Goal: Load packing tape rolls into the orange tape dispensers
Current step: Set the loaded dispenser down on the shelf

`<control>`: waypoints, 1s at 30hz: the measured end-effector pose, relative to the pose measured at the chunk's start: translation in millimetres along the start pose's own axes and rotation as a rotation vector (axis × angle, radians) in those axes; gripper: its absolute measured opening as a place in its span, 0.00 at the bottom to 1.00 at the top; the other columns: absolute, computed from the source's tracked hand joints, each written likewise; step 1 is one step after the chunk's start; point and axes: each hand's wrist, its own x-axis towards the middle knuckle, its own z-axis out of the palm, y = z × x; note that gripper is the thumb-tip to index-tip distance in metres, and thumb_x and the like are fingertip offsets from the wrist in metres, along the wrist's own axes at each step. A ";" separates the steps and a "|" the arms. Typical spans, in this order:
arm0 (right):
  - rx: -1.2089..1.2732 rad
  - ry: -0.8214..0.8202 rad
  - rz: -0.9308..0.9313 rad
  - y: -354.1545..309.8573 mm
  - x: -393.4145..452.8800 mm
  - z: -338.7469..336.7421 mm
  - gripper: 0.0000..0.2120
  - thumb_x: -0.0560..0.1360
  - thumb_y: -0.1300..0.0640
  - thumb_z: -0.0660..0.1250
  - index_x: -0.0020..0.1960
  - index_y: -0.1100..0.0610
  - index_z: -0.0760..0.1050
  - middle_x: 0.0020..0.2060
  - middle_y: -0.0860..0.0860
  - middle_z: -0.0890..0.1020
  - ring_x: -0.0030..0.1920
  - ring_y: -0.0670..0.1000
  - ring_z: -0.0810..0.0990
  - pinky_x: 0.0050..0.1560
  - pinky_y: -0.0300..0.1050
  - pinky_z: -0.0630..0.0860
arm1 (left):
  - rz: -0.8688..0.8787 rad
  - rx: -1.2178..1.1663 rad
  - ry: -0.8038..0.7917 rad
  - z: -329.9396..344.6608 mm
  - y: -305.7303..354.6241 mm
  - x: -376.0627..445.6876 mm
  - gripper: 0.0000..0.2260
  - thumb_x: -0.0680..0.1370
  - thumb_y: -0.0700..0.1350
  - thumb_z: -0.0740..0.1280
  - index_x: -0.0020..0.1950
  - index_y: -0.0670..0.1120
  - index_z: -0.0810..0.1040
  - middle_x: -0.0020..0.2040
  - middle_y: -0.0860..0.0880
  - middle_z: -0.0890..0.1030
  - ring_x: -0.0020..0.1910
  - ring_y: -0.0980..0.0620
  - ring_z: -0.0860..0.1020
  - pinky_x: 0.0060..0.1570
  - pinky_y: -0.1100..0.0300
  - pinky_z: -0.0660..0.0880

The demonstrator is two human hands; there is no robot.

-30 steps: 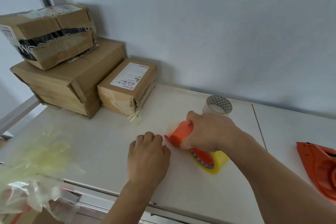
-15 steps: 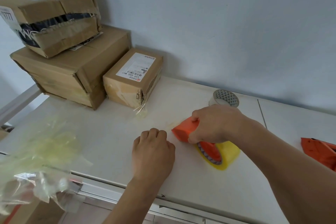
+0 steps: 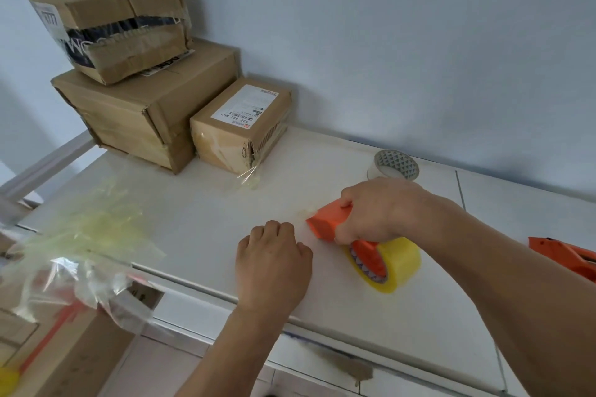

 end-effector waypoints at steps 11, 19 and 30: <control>0.038 -0.059 -0.008 35.3 -44.8 33.4 0.28 0.66 0.36 0.68 0.63 0.46 0.74 0.51 0.49 0.79 0.49 0.54 0.78 0.45 0.47 0.74 | -0.042 0.005 0.018 -3.6 27.9 -23.3 0.11 0.76 0.47 0.61 0.51 0.45 0.80 0.47 0.47 0.81 0.47 0.45 0.78 0.46 0.52 0.72; 0.071 0.006 -0.001 38.8 -46.3 41.8 0.28 0.65 0.33 0.65 0.61 0.45 0.74 0.53 0.49 0.79 0.50 0.54 0.77 0.45 0.48 0.71 | -0.077 0.021 0.053 -16.0 32.5 -33.1 0.14 0.78 0.49 0.57 0.56 0.45 0.78 0.53 0.47 0.81 0.52 0.46 0.77 0.49 0.53 0.72; 0.248 0.361 -0.057 52.5 -64.2 60.6 0.20 0.82 0.47 0.49 0.65 0.49 0.75 0.65 0.53 0.76 0.63 0.58 0.74 0.59 0.56 0.73 | 0.186 0.060 0.139 -49.1 67.2 -11.6 0.12 0.79 0.48 0.57 0.53 0.44 0.78 0.50 0.46 0.81 0.46 0.43 0.78 0.44 0.52 0.73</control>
